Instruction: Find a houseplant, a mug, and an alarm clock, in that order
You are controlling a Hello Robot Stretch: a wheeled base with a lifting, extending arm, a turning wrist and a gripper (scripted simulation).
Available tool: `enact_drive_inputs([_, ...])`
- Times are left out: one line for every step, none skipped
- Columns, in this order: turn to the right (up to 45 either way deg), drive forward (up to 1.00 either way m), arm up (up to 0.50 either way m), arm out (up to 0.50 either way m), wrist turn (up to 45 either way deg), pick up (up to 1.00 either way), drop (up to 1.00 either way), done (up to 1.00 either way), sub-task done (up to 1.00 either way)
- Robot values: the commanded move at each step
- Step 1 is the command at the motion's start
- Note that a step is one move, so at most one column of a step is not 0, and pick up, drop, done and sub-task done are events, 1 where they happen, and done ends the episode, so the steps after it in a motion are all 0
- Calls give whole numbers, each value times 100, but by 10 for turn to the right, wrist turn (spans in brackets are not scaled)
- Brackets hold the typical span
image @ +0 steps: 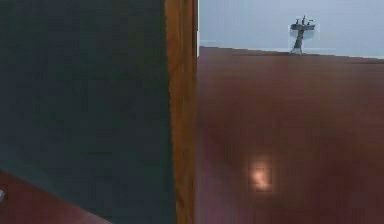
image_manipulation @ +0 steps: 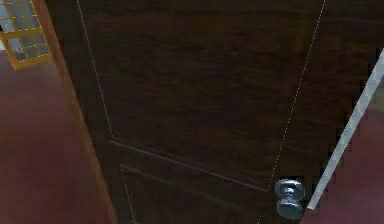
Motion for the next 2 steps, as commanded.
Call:
enact_drive_inputs([390, 0, 0, 0, 0, 0, 0, 0, 0])
enact_drive_inputs([0, 90, 0, 0, 0, 0, 0, 0, 0])
